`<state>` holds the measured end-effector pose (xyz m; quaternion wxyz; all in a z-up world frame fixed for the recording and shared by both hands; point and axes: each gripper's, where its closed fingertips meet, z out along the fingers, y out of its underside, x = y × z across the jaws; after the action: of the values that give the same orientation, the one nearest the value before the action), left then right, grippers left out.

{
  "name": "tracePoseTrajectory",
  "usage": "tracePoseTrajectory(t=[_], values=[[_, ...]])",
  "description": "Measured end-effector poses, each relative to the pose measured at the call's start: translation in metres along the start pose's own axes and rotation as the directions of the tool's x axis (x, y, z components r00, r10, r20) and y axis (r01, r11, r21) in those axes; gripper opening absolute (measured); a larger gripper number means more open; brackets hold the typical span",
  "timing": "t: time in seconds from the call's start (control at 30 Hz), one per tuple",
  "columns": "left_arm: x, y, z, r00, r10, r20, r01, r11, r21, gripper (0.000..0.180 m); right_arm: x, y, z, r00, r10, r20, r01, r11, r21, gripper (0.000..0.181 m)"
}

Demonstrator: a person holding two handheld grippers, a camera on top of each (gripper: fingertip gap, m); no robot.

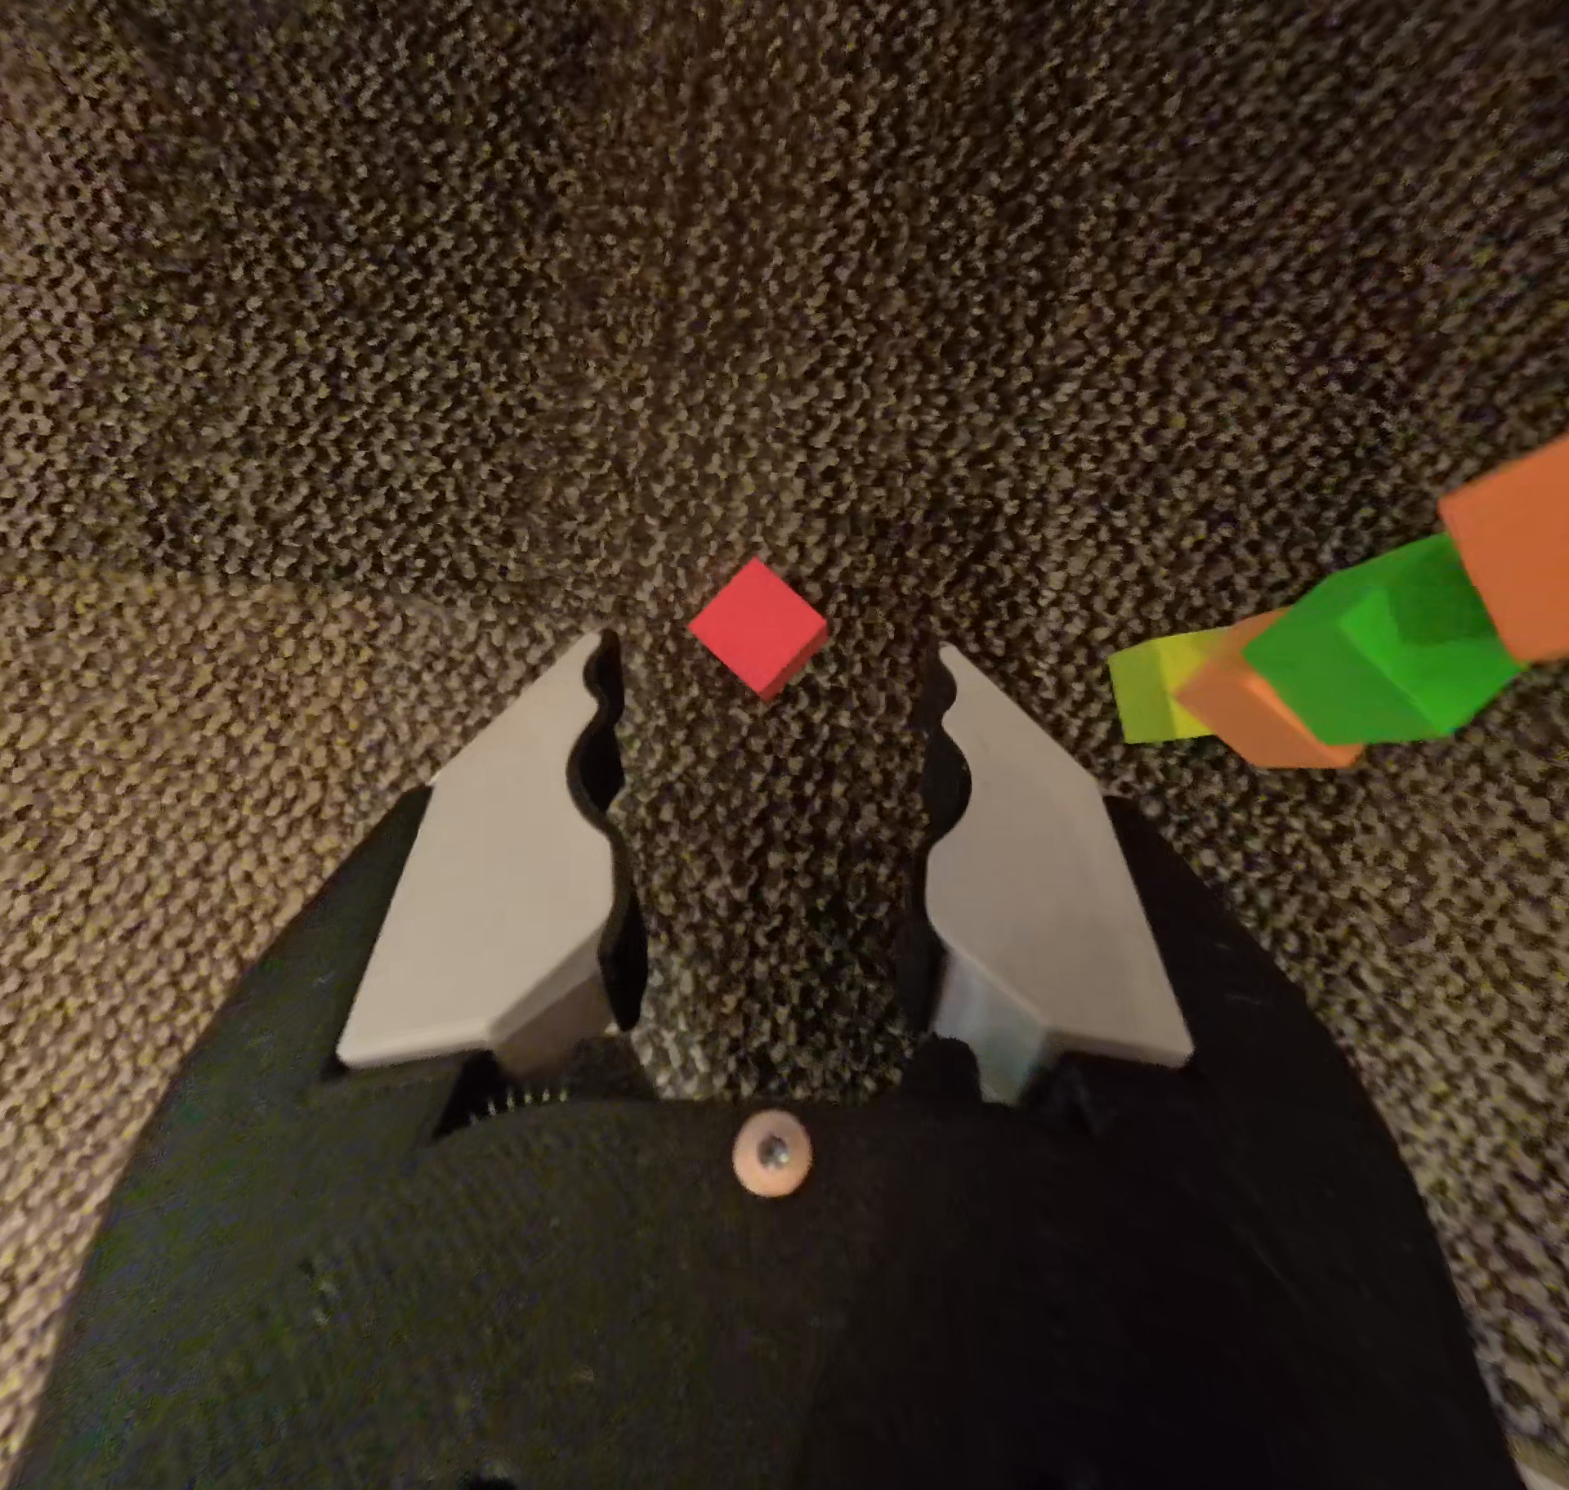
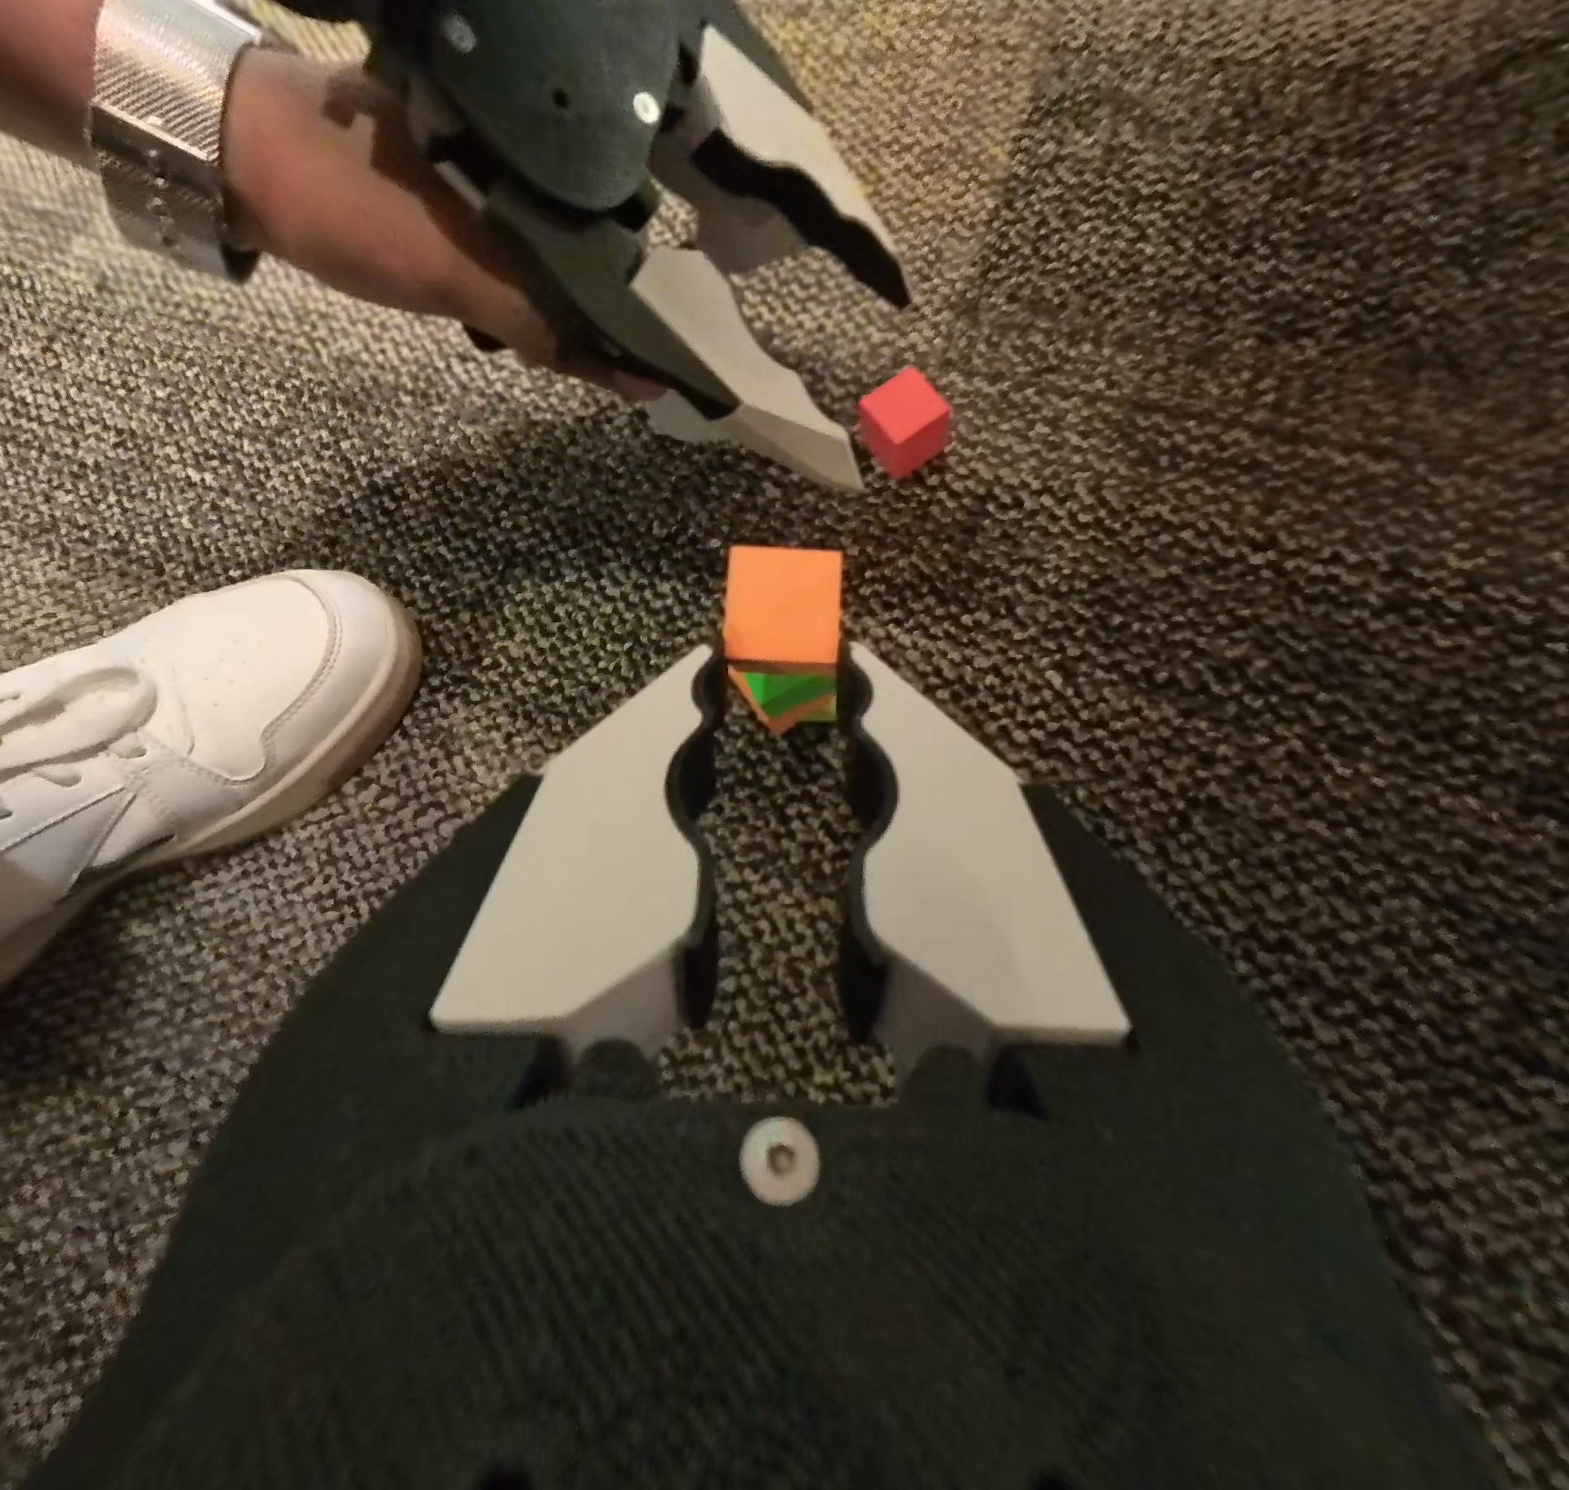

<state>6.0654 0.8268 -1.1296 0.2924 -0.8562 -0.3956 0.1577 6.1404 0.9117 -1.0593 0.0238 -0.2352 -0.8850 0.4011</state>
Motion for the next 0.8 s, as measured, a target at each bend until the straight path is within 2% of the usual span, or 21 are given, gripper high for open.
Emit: tracePoseTrajectory(t=[0.17, 0.27, 0.3, 0.4, 0.5, 0.63, 0.7, 0.8], values=[[0.000, 0.008, 0.017, 1.000, 0.029, -0.012, -0.029, 0.998, -0.057, 0.063, -0.002, 0.012, 0.007, 1.000, -0.009, -0.003, 0.009, 0.999, -0.042, 0.027], [-0.003, 0.016, 0.025, 0.999, 0.043, 0.015, -0.041, 0.993, -0.109, 0.050, 0.002, 0.016, 0.006, 1.000, -0.003, -0.031, 0.001, 0.999, -0.038, 0.048], [-0.004, 0.018, 0.026, 0.998, 0.049, 0.025, -0.045, 0.992, -0.121, 0.040, 0.003, 0.016, 0.004, 0.999, 0.001, -0.041, -0.003, 0.999, -0.032, 0.054], [-0.003, 0.017, 0.023, 0.998, 0.050, 0.032, -0.046, 0.992, -0.117, 0.026, 0.008, 0.019, -0.010, 0.996, 0.041, -0.079, -0.040, 0.999, 0.002, 0.064], [-0.002, 0.014, 0.016, 0.999, 0.032, 0.031, -0.029, 0.994, -0.101, 0.027, 0.019, 0.041, -0.028, 0.985, 0.096, -0.140, -0.097, 0.995, 0.004, 0.062], [0.016, -0.015, -0.017, 1.000, -0.010, -0.018, 0.010, 1.000, 0.010, 0.027, 0.045, 0.091, -0.054, 0.946, 0.202, -0.254, -0.216, 0.976, -0.028, 0.061], [0.036, -0.029, -0.035, 0.998, 0.019, -0.066, -0.015, 0.998, 0.058, 0.027, 0.053, 0.118, -0.068, 0.911, 0.287, -0.296, -0.308, 0.951, -0.026, 0.060], [0.062, -0.027, -0.046, 0.993, 0.044, -0.113, -0.038, 0.998, 0.052, 0.027, 0.058, 0.149, -0.084, 0.865, 0.373, -0.336, -0.401, 0.916, -0.017, 0.060]])
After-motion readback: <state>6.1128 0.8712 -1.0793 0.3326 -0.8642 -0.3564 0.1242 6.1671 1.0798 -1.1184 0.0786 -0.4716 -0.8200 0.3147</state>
